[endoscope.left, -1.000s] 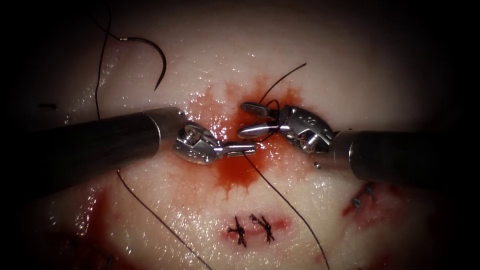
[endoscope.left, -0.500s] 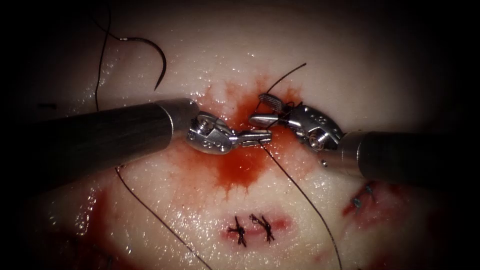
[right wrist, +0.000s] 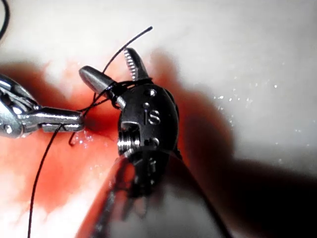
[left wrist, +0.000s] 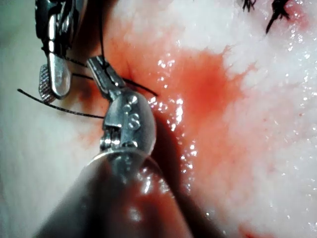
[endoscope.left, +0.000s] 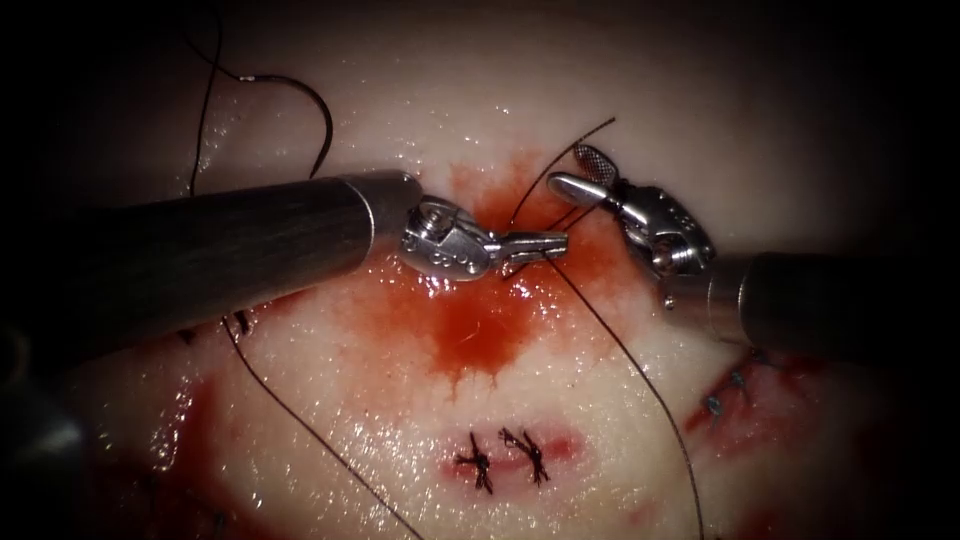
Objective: Wound Closure
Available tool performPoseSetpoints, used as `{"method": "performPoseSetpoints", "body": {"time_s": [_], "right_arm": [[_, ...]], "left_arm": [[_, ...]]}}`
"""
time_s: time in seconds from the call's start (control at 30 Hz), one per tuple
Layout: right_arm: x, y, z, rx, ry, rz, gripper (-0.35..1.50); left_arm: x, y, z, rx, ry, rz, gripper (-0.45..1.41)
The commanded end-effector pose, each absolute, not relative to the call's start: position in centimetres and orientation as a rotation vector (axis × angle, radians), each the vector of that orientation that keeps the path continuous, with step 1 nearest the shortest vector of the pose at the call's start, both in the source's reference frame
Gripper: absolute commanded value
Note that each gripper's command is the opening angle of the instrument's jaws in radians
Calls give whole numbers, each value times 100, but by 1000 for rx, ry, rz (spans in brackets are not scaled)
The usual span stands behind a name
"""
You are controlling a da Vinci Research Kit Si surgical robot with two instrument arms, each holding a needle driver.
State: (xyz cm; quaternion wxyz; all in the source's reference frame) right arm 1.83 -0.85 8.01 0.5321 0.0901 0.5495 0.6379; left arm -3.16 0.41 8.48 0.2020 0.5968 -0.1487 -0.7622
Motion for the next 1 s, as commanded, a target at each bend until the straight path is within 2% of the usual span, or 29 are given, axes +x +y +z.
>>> {"method": "performPoseSetpoints", "body": {"time_s": [0.03, 0.77, 1.0], "right_arm": [[190, -84, 809, 243, 1315, 1525, 130], [200, -77, 817, 394, 1317, 1584, 133], [205, -73, 804, 350, 1340, 1550, 115]], "left_arm": [[-323, 44, 854, 1669, -415, -2126, -45], [-329, 50, 854, 1668, -417, -2136, -45], [-329, 48, 855, 1666, -418, -2135, -45]]}}
